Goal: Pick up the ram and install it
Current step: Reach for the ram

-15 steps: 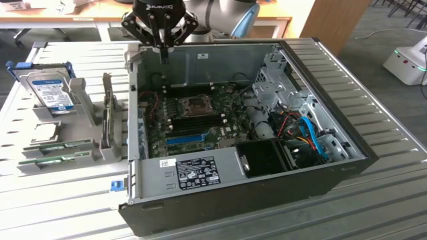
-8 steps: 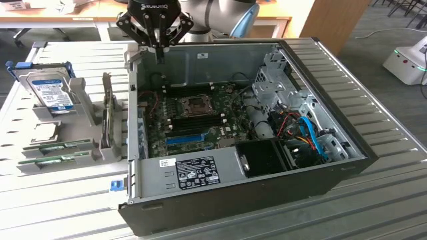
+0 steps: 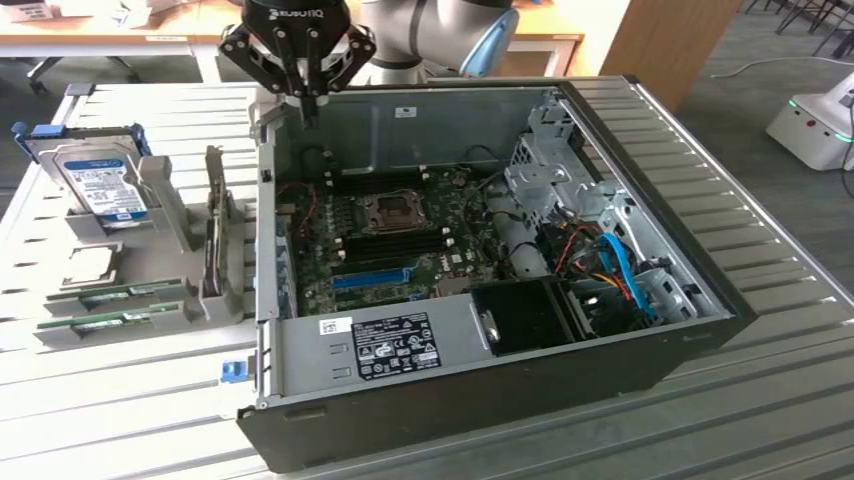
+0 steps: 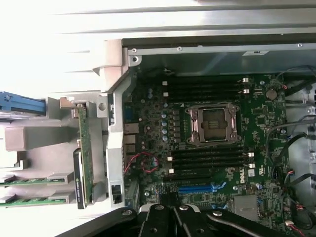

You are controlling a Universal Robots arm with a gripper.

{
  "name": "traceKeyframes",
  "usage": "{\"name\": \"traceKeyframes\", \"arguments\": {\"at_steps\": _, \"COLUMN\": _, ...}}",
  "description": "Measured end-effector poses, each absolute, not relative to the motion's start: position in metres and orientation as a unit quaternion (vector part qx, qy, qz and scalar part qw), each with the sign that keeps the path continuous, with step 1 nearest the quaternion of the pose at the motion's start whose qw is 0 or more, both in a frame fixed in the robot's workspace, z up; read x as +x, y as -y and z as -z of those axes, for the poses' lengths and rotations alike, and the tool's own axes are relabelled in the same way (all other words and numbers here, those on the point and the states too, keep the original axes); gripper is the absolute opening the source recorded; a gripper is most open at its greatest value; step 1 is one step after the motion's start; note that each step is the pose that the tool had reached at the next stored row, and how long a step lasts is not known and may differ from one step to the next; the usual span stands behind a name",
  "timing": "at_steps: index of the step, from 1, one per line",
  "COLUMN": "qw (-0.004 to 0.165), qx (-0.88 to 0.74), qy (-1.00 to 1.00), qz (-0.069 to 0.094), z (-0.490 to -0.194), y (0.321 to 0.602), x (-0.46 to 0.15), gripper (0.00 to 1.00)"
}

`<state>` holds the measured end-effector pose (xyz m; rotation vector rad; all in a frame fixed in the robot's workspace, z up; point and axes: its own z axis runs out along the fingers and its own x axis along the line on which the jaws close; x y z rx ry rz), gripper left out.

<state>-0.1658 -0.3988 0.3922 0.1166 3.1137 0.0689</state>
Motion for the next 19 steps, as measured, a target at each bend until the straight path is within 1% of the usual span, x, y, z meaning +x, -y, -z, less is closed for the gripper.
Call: {"name": "traceKeyframes", "arguments": {"at_steps": 19, "qw": 0.012, "qx": 0.037, "qy": -0.999, "qz": -0.022, "z": -0.392, "y": 0.399, "x": -0.195, "gripper": 0.11}}
